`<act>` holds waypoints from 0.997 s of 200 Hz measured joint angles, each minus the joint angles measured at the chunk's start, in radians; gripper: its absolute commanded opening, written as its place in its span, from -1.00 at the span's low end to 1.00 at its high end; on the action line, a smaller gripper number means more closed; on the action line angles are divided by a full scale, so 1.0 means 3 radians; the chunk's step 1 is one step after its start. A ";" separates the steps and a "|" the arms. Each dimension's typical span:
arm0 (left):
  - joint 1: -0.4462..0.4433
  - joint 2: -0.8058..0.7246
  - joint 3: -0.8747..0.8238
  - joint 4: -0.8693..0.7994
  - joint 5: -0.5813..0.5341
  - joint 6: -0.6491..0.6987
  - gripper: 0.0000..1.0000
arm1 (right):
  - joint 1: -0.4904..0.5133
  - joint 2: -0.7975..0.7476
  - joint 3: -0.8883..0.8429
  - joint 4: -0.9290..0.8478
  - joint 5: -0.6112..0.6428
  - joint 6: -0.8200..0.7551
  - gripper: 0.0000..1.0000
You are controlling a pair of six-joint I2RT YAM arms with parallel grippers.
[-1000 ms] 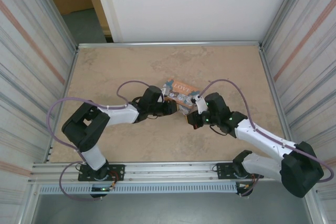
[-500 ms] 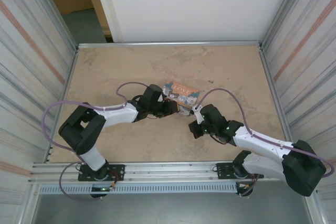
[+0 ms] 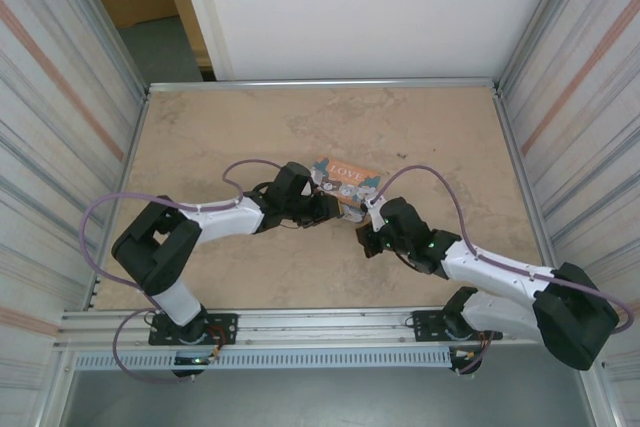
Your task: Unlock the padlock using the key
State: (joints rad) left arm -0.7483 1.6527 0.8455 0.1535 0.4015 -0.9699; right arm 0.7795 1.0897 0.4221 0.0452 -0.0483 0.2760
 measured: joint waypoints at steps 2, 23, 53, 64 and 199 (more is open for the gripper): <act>-0.0001 -0.0003 0.0000 -0.0001 0.0000 0.0000 -0.69 | 0.0000 0.0010 0.0000 0.0009 -0.0001 0.0000 -1.00; -0.0001 -0.0024 0.0000 -0.0003 0.0005 -0.0009 -0.69 | 0.0000 0.0095 0.0000 0.0079 -0.0001 0.0000 -1.00; -0.0001 -0.0025 0.0000 -0.0003 0.0009 -0.0014 -0.69 | 0.0005 0.0205 0.0000 0.0178 -0.0001 0.0000 -1.00; -0.0001 -0.0025 0.0000 -0.0003 0.0009 -0.0014 -0.69 | 0.0006 0.0235 0.0000 0.0225 0.0003 0.0000 -1.00; -0.0001 -0.0032 0.0000 -0.0003 0.0009 -0.0052 -0.69 | 0.0006 0.0682 0.0027 0.0668 0.0062 0.0003 -1.00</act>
State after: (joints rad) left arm -0.7486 1.6432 0.8455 0.1528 0.4042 -0.9855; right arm 0.7815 1.2942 0.4301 0.2455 -0.0296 0.2768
